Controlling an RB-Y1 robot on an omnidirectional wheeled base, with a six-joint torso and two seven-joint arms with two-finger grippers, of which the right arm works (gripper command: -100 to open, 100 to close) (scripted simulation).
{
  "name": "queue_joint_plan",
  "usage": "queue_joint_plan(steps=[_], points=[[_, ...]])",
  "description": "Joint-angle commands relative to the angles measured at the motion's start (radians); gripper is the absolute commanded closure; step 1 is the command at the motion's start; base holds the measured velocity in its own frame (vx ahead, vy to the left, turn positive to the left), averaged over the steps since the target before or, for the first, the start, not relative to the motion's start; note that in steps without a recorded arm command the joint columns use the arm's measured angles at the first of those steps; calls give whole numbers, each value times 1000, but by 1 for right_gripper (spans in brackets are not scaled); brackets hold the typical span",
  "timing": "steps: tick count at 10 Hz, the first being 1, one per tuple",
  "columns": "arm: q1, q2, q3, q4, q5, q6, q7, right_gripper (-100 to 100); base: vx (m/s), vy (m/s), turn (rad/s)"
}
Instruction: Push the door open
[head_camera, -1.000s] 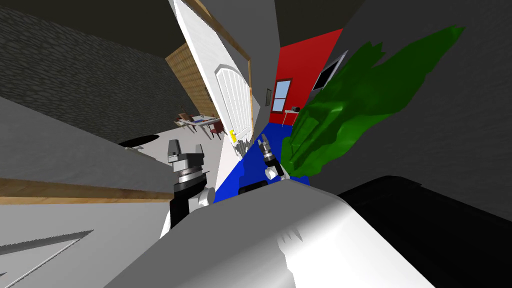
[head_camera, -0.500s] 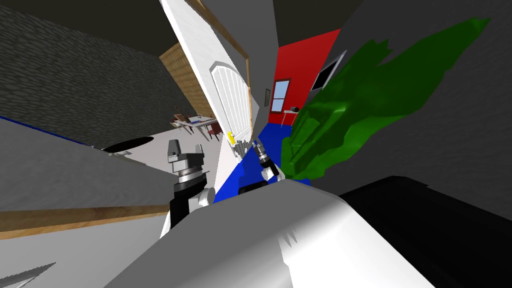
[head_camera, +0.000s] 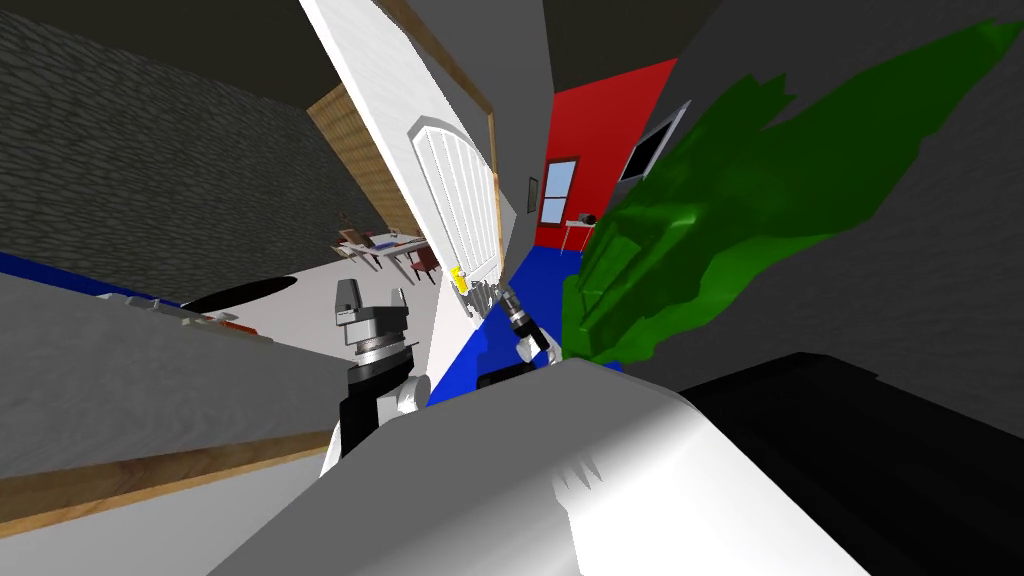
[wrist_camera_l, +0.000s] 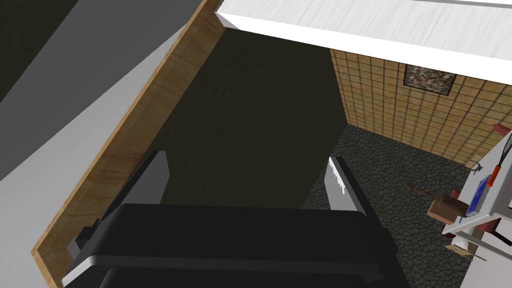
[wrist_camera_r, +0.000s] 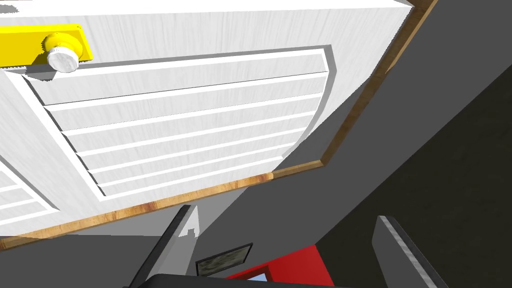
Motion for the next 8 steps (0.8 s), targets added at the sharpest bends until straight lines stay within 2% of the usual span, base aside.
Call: queue_joint_plan(steps=[1, 4, 5, 8], points=[[-24, -3, 41, 38, -1, 5, -12, -100, 135, -29, -63], [-71, -5, 101, 109, -4, 9, -31, -100, 160, -17, -58], [-94, -5, 131, 144, -5, 11, -40, -100, 174, -13, -67], [-128, -5, 176, 197, -7, 15, -55, -100, 113, -13, -41]])
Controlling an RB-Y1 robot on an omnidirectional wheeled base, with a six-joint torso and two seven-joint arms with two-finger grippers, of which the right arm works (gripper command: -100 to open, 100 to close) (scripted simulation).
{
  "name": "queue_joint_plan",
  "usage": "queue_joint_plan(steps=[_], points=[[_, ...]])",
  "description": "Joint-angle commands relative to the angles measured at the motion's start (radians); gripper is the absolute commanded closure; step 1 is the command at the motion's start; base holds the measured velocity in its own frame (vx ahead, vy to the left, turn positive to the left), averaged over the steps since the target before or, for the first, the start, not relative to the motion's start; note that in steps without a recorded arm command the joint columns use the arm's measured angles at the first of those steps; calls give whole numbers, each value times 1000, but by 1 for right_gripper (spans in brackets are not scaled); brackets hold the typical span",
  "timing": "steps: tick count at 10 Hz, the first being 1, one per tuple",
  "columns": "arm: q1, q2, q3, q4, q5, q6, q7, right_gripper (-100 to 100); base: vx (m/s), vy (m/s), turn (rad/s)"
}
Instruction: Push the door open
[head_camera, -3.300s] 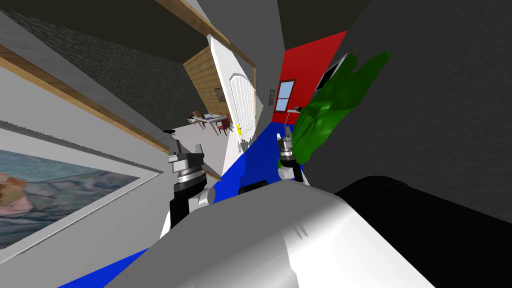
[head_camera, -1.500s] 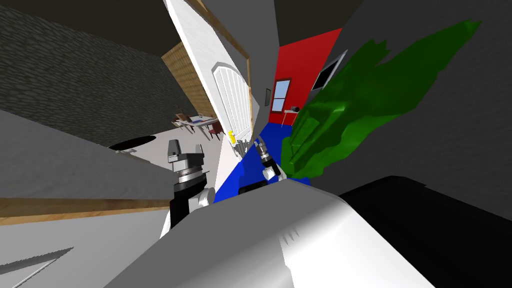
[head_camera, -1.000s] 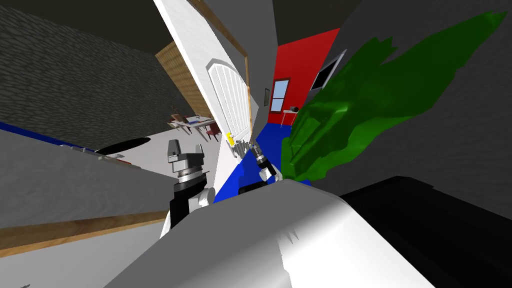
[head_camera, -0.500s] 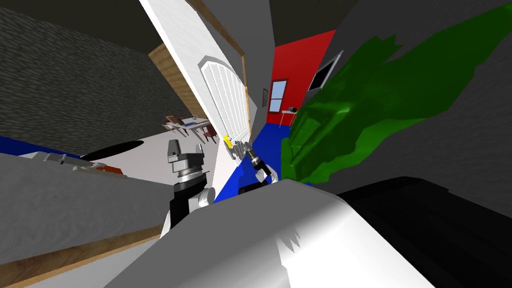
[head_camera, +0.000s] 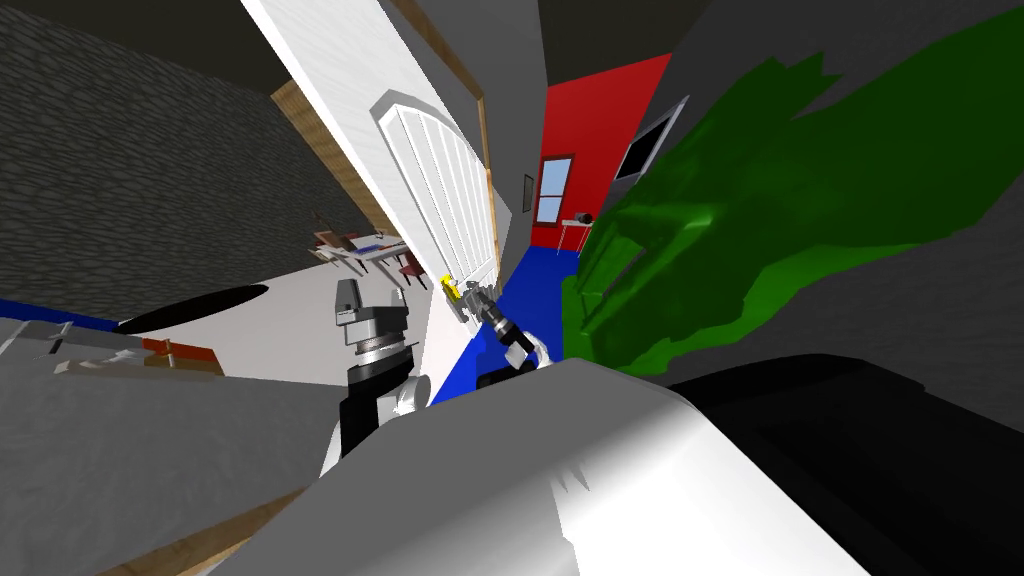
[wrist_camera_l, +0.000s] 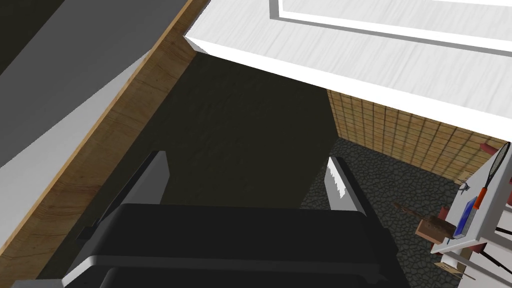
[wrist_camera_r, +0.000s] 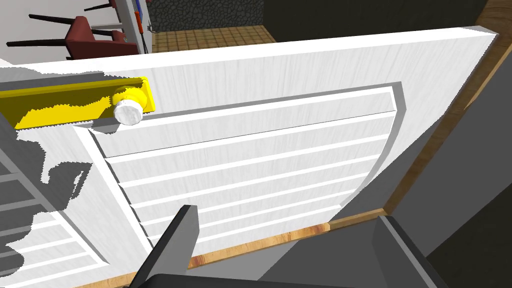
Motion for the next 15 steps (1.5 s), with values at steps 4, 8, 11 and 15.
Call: queue_joint_plan(steps=[4, 8, 11, 15], points=[[-74, -2, 97, 117, -5, 2, -32, -100, 136, -13, -52], [-127, 1, 165, 197, -7, 7, -53, -100, 147, -10, -48], [-166, 4, 216, 256, -9, 11, -69, -100, 113, -8, -36], [-210, 8, 274, 324, -12, 15, -87, -100, 124, -3, -40]])
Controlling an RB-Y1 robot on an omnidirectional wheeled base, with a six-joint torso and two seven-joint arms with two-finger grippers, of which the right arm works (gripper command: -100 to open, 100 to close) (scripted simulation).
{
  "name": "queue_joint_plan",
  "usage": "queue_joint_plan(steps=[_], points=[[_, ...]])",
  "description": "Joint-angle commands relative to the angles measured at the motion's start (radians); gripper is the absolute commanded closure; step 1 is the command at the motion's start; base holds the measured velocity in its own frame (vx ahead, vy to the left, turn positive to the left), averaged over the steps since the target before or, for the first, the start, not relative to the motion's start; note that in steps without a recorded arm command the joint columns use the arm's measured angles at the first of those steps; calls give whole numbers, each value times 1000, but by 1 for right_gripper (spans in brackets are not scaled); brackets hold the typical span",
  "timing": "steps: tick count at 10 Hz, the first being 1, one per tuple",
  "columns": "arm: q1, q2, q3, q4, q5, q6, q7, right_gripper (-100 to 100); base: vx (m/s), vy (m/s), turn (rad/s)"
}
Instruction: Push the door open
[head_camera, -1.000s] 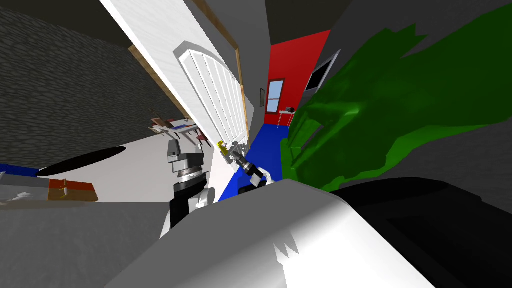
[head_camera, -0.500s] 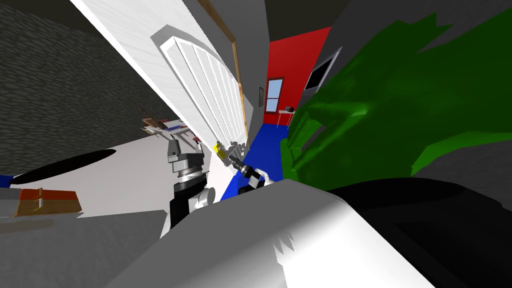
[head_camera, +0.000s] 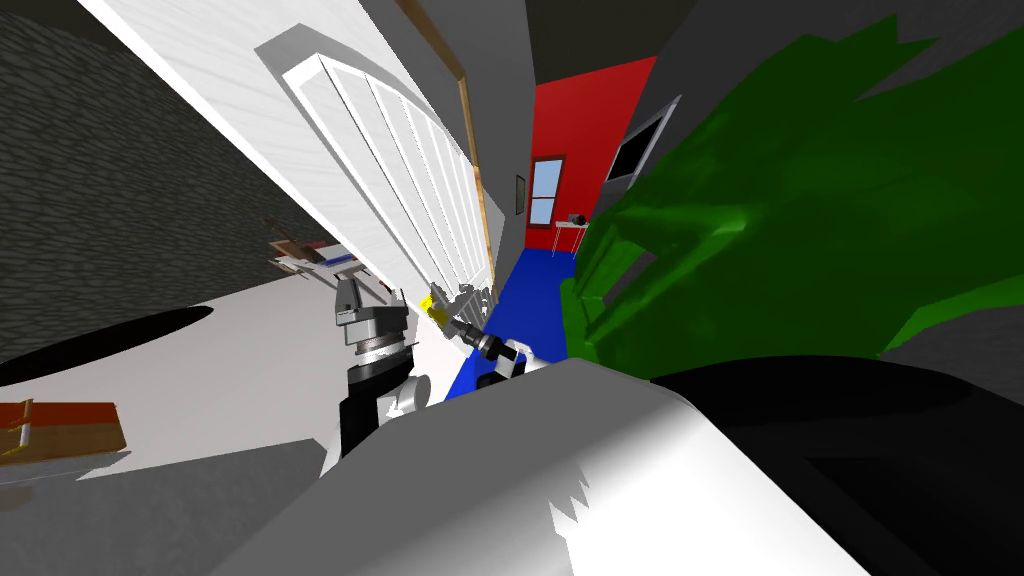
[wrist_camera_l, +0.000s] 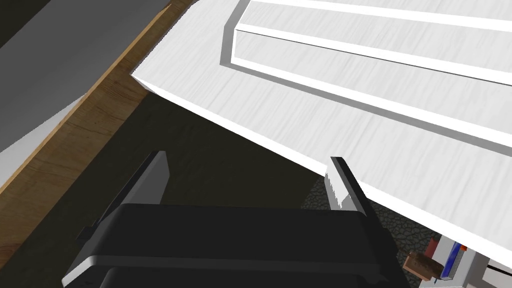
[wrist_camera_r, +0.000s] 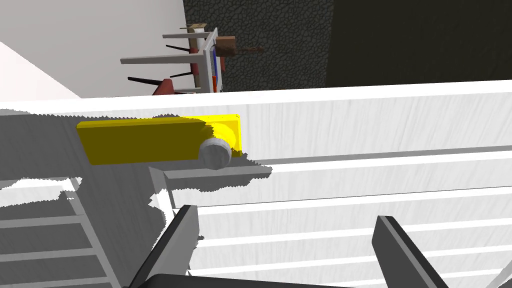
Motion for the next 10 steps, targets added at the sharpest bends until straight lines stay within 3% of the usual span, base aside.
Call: queue_joint_plan(steps=[1, 8, 10], points=[[-18, -2, 34, 24, -1, 8, -10, -100, 169, 22, -56], [-109, 13, 152, 163, -5, 17, -47, -100, 217, 15, -44], [-106, 11, 139, 170, -4, 11, -44, -100, 92, 57, 17]])
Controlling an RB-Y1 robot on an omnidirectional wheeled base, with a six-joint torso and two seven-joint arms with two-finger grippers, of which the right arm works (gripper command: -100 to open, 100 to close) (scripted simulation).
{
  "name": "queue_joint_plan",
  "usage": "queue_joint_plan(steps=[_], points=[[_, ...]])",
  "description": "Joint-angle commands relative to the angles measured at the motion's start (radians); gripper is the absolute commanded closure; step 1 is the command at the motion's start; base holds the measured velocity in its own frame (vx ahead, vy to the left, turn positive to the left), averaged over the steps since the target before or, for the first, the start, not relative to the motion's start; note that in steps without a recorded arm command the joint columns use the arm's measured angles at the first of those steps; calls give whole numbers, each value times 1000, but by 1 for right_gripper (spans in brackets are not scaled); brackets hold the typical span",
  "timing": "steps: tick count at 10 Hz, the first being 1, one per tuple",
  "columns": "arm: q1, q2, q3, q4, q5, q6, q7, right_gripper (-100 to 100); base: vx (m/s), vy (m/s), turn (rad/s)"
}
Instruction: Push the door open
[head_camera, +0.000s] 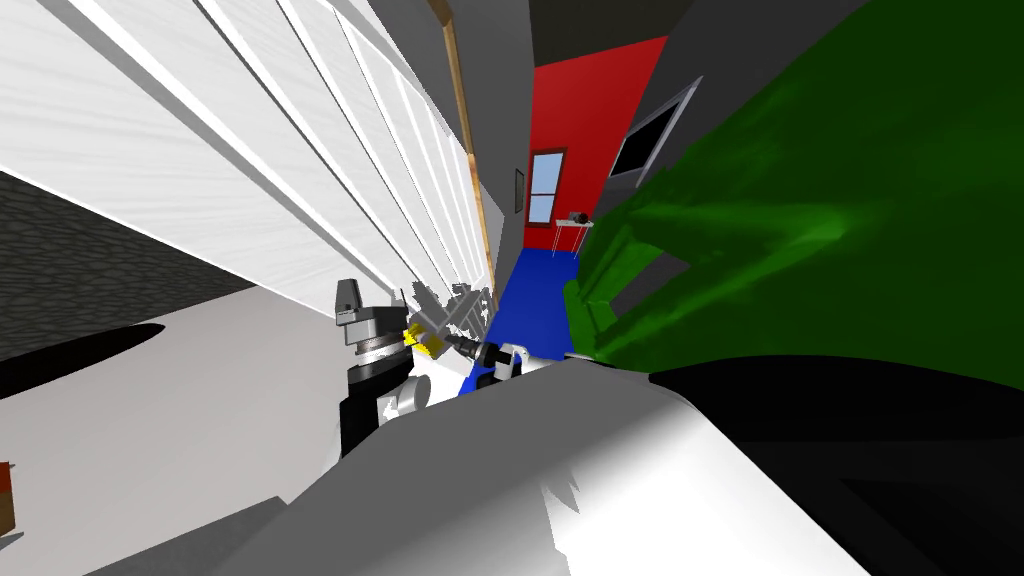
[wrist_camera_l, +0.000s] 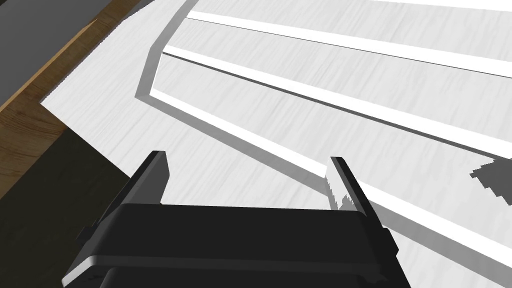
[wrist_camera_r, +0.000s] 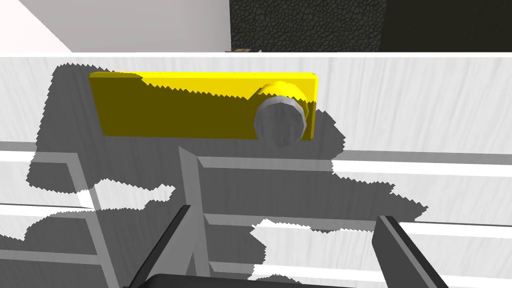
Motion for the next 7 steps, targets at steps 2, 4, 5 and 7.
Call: queue_joint_plan(steps=[2, 4, 5, 7], points=[[0, 2, -7, 13, 2, -2, 2, -100, 93, 150, 26], [1, 7, -13, 21, 3, -3, 4, -100, 77, 154, 30], [1, 12, -17, 27, 4, -3, 5, -100, 64, 148, 35], [1, 23, -22, 34, 4, -4, 6, -100, 78, 147, 24]])
